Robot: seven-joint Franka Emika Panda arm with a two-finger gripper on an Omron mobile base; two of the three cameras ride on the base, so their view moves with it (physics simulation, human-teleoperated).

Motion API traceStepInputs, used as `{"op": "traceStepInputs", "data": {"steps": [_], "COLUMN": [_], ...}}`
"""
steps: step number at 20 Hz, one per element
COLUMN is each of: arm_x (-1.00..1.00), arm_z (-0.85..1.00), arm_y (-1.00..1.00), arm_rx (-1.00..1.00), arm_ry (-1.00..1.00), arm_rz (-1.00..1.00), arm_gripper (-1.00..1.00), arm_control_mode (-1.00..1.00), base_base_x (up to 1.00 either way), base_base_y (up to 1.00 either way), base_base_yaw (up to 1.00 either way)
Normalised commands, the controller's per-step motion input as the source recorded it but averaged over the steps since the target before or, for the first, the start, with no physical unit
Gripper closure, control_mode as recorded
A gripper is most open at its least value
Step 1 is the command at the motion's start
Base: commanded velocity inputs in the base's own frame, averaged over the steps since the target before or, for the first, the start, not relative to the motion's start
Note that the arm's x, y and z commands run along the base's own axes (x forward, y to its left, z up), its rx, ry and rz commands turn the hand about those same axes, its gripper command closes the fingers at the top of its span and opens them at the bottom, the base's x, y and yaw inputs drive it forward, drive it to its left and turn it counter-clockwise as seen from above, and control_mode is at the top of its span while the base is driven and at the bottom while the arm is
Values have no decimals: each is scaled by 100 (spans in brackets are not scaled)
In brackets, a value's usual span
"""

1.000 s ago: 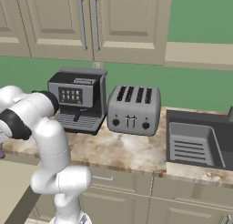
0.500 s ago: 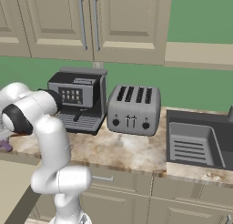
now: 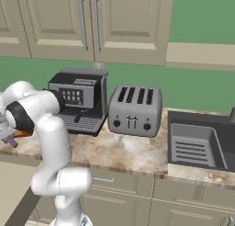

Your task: Open the drawer on the left and place the cutting tools on the cutting board.

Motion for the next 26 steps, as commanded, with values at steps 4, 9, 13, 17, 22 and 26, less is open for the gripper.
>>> {"op": "traceStepInputs", "data": {"steps": [4,9,13,17,22,26], "arm_x": [38,36,44,44,42,32], "arm_z": [4,8,1,0,0,0], "arm_y": [1,2,9,19,21,22], "arm_rx": [0,0,0,0,0,0], "arm_ry": [0,0,0,0,0,-1], "arm_rz": [0,0,2,5,7,8], "arm_gripper": [100,100,100,100,100,100], "arm_control_mode": [-100,-100,-100,-100,-100,-100], "base_base_x": [0,0,0,0,0,0], "base_base_y": [0,0,0,0,0,0], "base_base_yaw": [0,0,0,0,0,0]}}
